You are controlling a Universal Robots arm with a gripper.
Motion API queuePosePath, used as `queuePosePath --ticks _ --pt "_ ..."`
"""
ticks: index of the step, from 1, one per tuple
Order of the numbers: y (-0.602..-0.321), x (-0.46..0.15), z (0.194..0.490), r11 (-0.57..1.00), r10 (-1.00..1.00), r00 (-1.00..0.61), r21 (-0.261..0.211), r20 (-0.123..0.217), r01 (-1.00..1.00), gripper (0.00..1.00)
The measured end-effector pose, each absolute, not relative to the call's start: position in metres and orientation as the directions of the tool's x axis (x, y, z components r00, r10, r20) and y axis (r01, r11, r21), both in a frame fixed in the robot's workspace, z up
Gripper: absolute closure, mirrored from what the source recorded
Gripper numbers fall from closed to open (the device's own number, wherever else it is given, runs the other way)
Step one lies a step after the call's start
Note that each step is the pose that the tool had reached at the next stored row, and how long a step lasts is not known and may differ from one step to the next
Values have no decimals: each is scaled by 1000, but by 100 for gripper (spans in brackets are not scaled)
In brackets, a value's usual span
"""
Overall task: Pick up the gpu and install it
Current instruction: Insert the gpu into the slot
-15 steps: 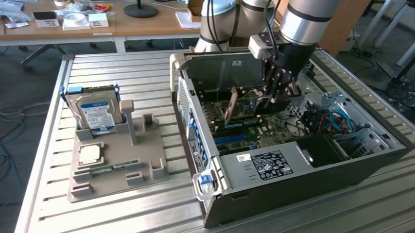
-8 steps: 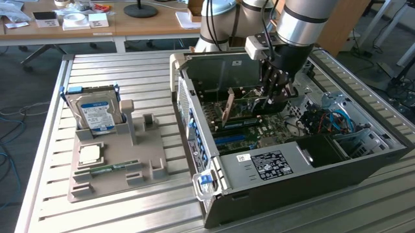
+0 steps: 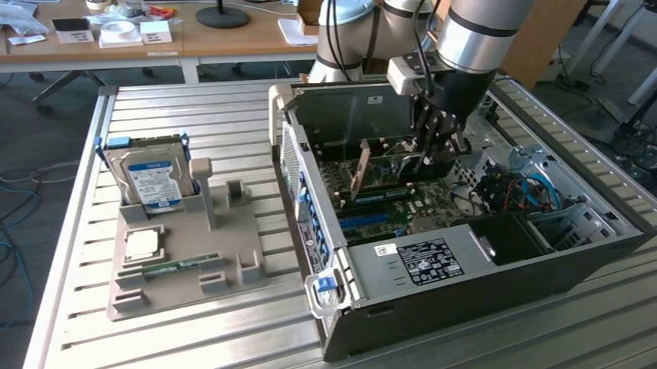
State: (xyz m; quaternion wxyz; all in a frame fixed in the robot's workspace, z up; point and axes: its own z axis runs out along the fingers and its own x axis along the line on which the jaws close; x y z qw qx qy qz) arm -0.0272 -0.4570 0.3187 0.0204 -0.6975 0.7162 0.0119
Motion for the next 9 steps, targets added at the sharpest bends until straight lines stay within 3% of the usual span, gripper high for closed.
queuePosePath --ticks 9 --pt "-458 -29 318 27 -999 -26 -12 -46 -1000 73"
